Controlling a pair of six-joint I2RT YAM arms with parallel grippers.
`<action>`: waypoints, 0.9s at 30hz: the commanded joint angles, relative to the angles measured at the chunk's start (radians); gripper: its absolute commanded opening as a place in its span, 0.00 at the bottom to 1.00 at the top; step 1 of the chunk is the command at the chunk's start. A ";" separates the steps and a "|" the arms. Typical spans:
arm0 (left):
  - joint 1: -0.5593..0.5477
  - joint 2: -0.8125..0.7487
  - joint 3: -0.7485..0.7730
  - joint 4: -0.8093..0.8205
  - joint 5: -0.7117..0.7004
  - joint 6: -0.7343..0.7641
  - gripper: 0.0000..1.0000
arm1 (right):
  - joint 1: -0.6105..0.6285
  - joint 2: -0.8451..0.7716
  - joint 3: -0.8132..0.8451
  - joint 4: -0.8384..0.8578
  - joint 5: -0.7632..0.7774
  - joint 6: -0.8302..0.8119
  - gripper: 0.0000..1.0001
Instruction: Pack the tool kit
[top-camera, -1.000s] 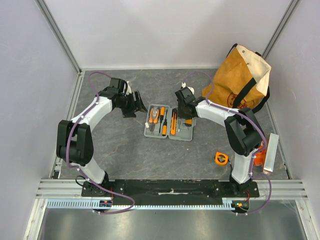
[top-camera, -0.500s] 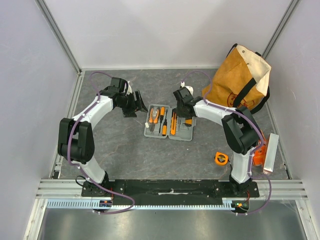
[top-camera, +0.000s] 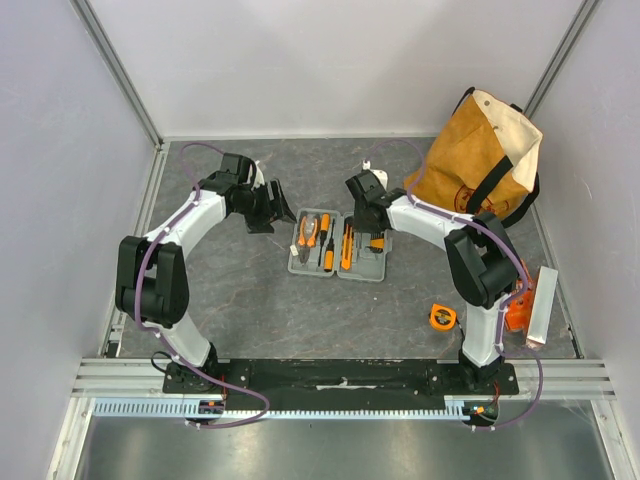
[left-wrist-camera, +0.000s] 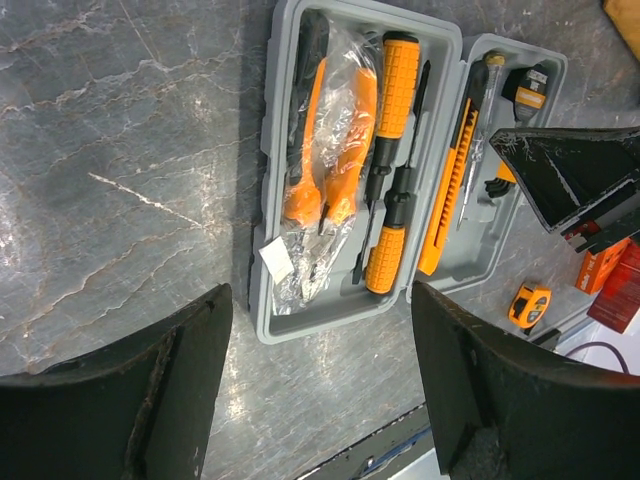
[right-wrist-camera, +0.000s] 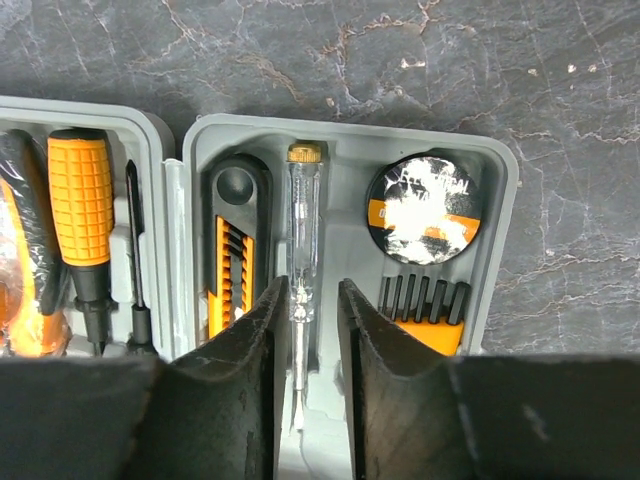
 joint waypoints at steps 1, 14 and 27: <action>0.002 0.002 0.043 0.026 0.064 0.015 0.77 | 0.005 -0.049 0.060 -0.026 0.011 0.026 0.28; -0.151 0.147 0.198 0.199 0.273 0.015 0.35 | 0.044 -0.168 -0.120 -0.018 -0.066 0.092 0.13; -0.323 0.448 0.480 0.216 0.210 0.006 0.19 | 0.060 -0.165 -0.227 0.086 -0.117 0.154 0.03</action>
